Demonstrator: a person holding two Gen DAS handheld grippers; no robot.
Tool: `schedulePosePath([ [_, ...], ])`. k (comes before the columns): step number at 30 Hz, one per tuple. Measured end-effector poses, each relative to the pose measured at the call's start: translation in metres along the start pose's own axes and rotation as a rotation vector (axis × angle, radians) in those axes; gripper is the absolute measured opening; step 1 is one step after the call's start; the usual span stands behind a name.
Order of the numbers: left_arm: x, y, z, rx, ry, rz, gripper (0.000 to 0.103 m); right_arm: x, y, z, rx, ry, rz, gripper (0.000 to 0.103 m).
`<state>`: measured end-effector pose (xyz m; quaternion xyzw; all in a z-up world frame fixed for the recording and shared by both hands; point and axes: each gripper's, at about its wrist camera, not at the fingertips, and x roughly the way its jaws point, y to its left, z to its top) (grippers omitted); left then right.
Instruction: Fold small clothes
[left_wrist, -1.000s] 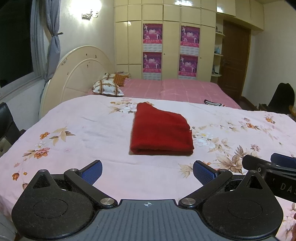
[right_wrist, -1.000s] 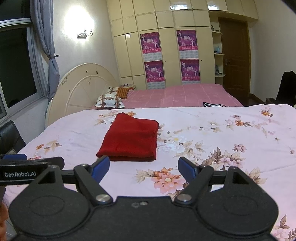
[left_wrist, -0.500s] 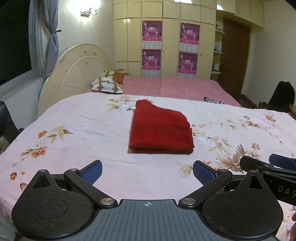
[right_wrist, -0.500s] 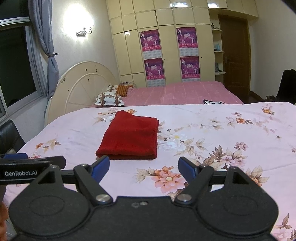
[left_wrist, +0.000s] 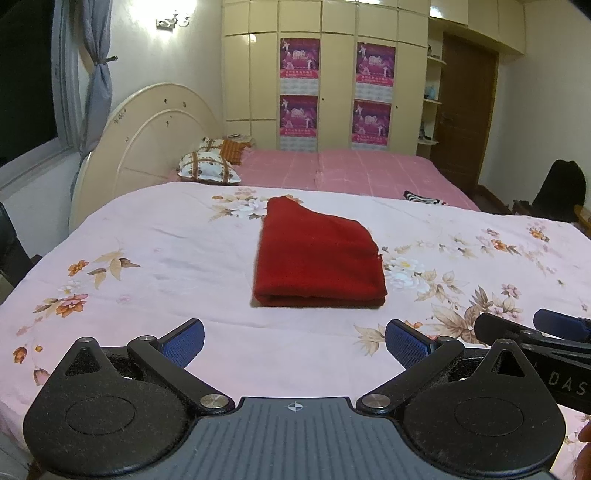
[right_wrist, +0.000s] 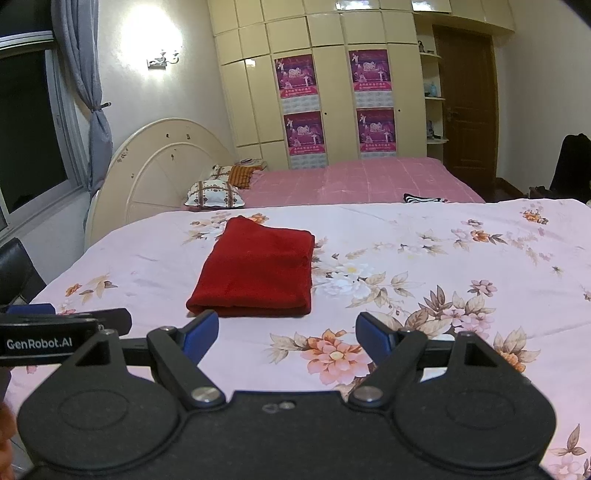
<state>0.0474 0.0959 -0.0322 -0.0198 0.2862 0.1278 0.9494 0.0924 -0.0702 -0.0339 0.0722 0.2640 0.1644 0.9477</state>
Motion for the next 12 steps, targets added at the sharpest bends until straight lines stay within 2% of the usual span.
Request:
schedulePosePath([
  [4,0.004,0.003,0.000,-0.001,0.008,-0.008,0.103,0.004,0.002,0.001,0.000,0.008,-0.002,0.081],
  [9,0.010,0.005,-0.003,0.006,-0.026,-0.057,0.103,0.009,0.003,0.000,0.004,0.012,-0.012,0.081],
  [12,0.020,0.008,-0.002,0.012,-0.036,-0.037,0.103,0.014,0.002,-0.001,0.009,0.018,-0.027,0.081],
])
